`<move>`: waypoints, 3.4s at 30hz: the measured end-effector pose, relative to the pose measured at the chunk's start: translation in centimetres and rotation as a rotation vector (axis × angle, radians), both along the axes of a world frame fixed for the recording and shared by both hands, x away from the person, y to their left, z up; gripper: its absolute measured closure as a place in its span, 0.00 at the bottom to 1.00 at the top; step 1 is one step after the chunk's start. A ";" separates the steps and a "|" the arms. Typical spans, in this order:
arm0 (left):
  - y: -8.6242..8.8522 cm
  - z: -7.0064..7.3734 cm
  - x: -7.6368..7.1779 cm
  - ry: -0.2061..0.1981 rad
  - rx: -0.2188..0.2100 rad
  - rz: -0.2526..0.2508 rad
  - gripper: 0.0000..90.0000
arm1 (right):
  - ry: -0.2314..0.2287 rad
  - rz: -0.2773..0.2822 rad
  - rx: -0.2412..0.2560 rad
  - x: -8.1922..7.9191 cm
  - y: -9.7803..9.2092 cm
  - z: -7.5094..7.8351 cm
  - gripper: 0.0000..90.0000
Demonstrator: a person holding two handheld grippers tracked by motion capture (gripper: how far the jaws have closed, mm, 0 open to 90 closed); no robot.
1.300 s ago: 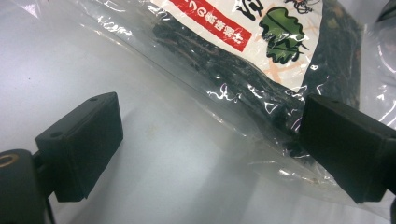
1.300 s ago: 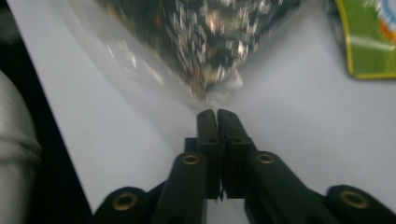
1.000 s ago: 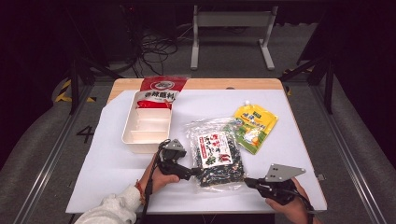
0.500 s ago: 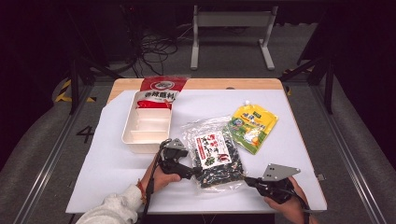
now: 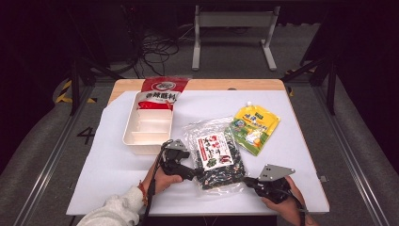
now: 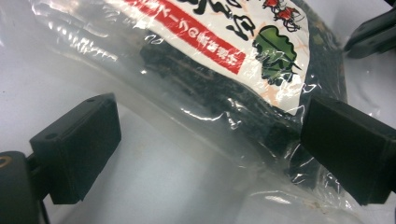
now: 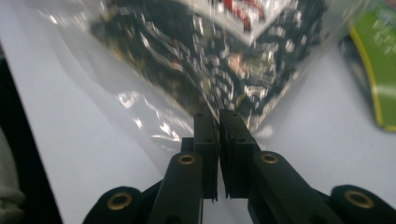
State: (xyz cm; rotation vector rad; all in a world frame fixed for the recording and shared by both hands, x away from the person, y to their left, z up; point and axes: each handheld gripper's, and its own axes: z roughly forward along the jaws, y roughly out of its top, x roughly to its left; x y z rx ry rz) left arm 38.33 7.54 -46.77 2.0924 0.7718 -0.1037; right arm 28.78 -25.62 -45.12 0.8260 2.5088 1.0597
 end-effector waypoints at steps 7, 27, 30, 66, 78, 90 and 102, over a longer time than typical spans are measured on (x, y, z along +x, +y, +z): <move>-1.0 0.2 0.3 0.022 -0.036 -0.044 0.10 | 0.031 -0.021 0.018 0.4 -0.1 -0.4 1.00; -0.6 3.9 0.5 -0.158 -0.234 -0.180 0.78 | -0.034 0.026 -0.016 0.1 -0.1 -0.6 1.00; -0.9 4.2 0.4 -0.195 -0.239 -0.202 0.71 | -0.032 0.035 -0.023 0.1 -0.1 -0.5 1.00; 1.6 9.5 -0.6 -0.410 -0.299 -0.206 0.88 | -0.109 -0.007 0.090 -0.7 -2.2 1.0 0.64; 3.6 10.8 -0.5 -0.464 -0.320 -0.189 0.88 | -0.120 -0.023 0.089 -0.4 -2.1 1.3 0.60; 5.7 11.5 -0.3 -0.500 -0.320 -0.132 0.88 | -0.118 -0.021 0.081 -0.4 -2.0 1.2 0.58; 9.3 12.7 0.7 -0.556 -0.332 -0.040 0.88 | -0.107 -0.029 0.084 -0.5 -2.0 0.9 0.55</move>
